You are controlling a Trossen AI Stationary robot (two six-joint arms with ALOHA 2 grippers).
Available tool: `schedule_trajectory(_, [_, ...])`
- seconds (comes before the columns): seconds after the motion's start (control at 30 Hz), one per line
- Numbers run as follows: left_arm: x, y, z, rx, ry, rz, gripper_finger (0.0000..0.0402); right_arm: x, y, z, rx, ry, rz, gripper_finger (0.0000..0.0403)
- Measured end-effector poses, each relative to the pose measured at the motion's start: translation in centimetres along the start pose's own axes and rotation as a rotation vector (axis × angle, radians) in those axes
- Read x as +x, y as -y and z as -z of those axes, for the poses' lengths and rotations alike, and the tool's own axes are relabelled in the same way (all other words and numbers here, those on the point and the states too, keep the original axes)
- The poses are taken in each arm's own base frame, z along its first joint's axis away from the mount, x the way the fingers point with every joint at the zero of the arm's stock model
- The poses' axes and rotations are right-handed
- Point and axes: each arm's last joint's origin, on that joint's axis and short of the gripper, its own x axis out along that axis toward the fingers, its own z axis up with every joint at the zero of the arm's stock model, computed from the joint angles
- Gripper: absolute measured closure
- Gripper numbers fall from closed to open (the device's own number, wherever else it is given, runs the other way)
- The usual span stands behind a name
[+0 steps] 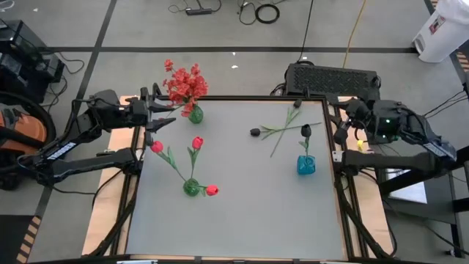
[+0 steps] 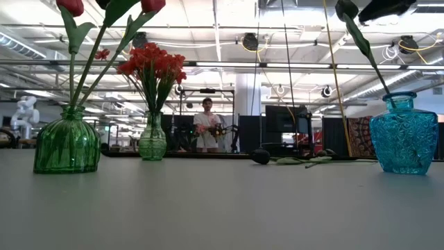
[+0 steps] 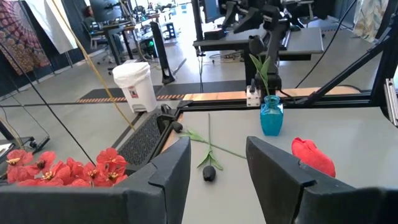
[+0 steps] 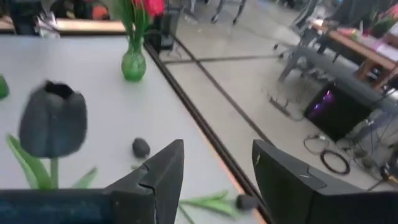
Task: Sort flowers into vase by color
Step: Put the top black flower into the blue vase
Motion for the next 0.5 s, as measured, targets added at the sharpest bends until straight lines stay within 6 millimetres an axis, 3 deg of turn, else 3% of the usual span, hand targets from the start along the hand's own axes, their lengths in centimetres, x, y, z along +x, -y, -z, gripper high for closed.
schedule_trajectory(0.27, [0.0,0.0,0.0,0.000,0.000,0.000,0.0238,1.7,1.0,0.4,-0.054,-0.137,0.045,0.0220])
schedule_trajectory(0.5, [0.0,0.0,0.0,0.000,0.000,0.000,0.0238,4.8,1.7,0.4,-0.113,-0.270,0.023,0.0220])
